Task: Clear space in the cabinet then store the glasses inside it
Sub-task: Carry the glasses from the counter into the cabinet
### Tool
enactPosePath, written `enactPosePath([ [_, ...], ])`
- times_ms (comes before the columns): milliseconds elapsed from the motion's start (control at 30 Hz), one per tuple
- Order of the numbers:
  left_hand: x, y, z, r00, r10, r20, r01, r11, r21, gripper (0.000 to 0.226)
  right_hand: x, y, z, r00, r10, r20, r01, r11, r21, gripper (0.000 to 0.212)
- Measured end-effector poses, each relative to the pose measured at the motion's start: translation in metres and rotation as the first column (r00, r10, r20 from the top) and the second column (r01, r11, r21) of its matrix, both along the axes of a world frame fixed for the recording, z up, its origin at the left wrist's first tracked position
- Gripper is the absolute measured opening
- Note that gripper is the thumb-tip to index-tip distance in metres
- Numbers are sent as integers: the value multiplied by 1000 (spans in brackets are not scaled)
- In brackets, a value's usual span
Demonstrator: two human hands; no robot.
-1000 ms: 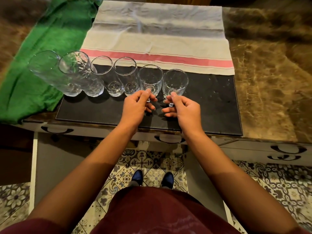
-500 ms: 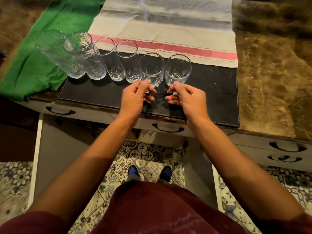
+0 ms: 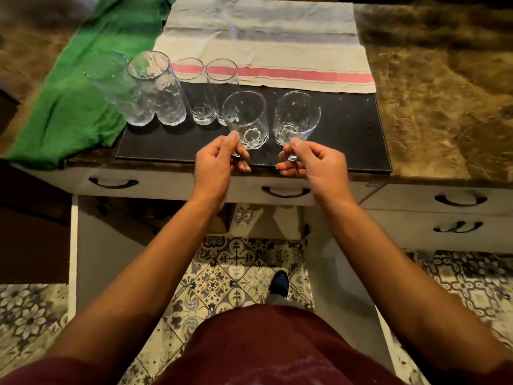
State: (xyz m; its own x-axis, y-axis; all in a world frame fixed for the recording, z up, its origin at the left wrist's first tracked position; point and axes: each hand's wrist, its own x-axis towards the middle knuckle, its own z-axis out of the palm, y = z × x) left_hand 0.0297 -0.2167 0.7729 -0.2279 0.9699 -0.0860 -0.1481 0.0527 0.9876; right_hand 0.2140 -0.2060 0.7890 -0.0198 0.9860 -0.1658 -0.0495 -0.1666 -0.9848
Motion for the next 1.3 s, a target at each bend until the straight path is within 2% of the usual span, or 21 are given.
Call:
enactPosePath([
  [500,-59,-110,-11,990,-130,-51,123,985,-122,36,-50,-133,-11,994,-98,-51,95,994,-51,24],
  [733,-43,-142,-18,991,-136,-5,134,978,-158,39,-39,-162,-26,996,-79,-35,76,993,-87,24],
  [933,-21,-166,-35,979,-178,-101,155,967,-203,37,-13,-176,-49,999,-34,-42,28,989,-142,24],
  [1300,21,-199,-90,981,-154,-121,117,956,-269,34,32,-199,-102,998,51,35,-43,982,-185,24],
])
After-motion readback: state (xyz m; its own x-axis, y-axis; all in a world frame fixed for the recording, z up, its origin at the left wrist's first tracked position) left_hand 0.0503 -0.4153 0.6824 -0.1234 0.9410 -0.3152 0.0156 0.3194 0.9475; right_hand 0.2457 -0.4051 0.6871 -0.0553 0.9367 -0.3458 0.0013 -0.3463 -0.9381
